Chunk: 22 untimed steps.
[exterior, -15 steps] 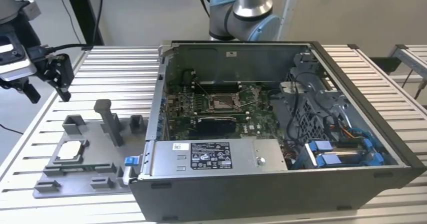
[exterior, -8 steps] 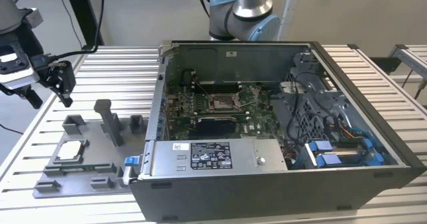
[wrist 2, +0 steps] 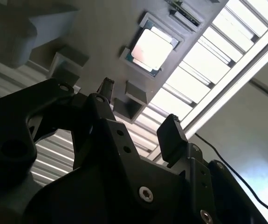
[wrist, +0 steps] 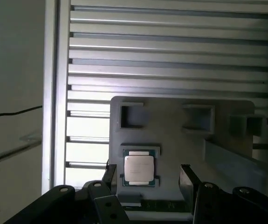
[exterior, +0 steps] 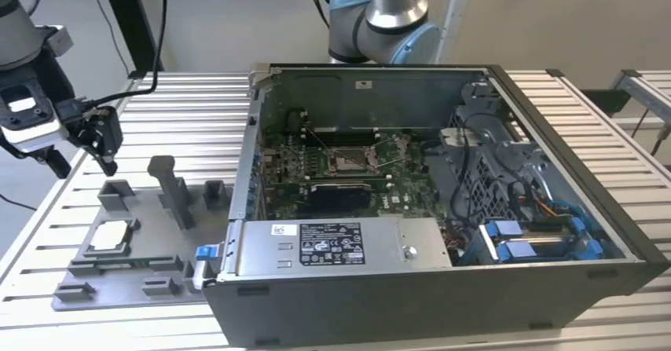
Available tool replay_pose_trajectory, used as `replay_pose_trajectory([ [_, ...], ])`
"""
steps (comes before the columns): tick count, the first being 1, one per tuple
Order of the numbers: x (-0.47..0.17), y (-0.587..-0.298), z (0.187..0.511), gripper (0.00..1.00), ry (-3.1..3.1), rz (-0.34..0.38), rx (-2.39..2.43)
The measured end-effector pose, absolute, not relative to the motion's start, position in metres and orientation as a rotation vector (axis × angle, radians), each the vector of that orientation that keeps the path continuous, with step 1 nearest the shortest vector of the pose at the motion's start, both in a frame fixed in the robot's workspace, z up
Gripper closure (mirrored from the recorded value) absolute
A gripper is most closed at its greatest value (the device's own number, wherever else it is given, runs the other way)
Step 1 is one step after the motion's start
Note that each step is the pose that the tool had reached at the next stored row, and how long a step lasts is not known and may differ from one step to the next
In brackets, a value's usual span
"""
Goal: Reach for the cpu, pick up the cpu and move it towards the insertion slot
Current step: 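Pick up the cpu and move it towards the insertion slot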
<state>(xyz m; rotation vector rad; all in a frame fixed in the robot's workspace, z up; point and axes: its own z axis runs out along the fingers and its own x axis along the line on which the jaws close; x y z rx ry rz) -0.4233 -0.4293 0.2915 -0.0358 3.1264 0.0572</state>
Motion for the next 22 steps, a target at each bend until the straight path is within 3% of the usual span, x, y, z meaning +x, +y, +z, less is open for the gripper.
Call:
replay_pose_trajectory([
  [22, -0.423, -0.441, 0.260, 0.00, 3.126, 0.057, -0.057],
])
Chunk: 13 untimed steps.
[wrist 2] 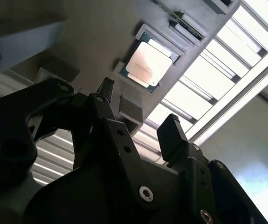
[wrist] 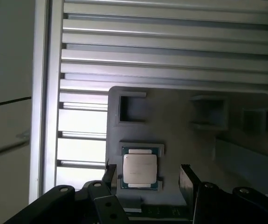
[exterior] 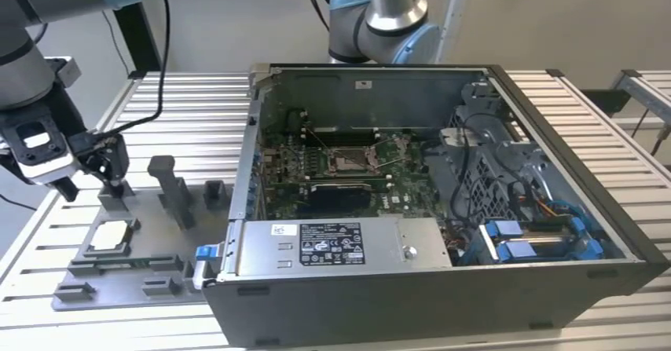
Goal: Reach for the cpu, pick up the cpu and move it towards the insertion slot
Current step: 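Pick up the cpu and move it towards the insertion slot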
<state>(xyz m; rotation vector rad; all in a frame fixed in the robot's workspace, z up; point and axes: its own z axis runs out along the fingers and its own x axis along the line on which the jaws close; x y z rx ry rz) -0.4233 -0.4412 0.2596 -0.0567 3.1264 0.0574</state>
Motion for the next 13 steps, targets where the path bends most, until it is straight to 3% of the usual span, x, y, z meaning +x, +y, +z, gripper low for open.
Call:
replay_pose_trajectory([
  [13, -0.423, -0.450, 0.242, 0.00, 3.126, 0.057, -0.060],
])
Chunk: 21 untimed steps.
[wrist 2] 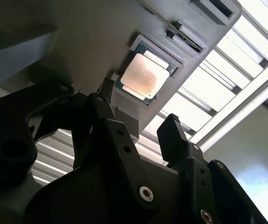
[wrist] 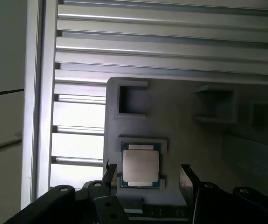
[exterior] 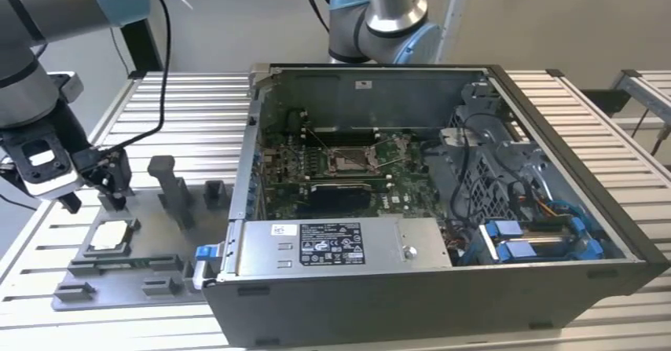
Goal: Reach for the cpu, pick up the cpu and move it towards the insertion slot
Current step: 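Pick up the cpu and move it towards the insertion slot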
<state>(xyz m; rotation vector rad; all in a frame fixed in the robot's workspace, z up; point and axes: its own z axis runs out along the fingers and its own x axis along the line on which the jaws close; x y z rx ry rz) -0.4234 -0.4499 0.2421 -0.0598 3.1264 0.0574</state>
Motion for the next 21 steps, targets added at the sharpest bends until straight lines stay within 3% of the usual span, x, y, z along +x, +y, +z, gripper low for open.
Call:
replay_pose_trajectory([
  [21, -0.424, -0.451, 0.217, 0.00, 3.126, 0.057, -0.062],
])
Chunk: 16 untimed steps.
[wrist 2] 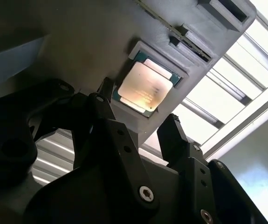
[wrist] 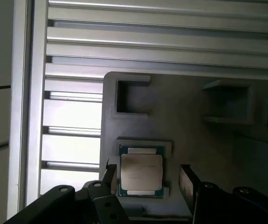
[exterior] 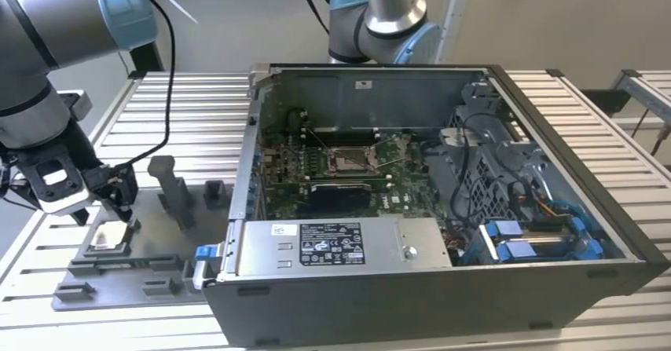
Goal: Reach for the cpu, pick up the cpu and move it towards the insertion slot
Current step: 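Pick up the cpu and move it towards the insertion slot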
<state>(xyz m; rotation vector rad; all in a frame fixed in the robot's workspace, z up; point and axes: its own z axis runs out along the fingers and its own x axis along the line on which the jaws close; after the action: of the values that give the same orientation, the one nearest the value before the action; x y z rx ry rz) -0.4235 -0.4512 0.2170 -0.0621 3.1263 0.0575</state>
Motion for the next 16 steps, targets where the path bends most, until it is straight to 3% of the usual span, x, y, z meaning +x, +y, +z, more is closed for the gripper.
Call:
replay_pose_trajectory([
  [16, -0.427, -0.460, 0.201, 0.00, 3.126, 0.058, -0.063],
])
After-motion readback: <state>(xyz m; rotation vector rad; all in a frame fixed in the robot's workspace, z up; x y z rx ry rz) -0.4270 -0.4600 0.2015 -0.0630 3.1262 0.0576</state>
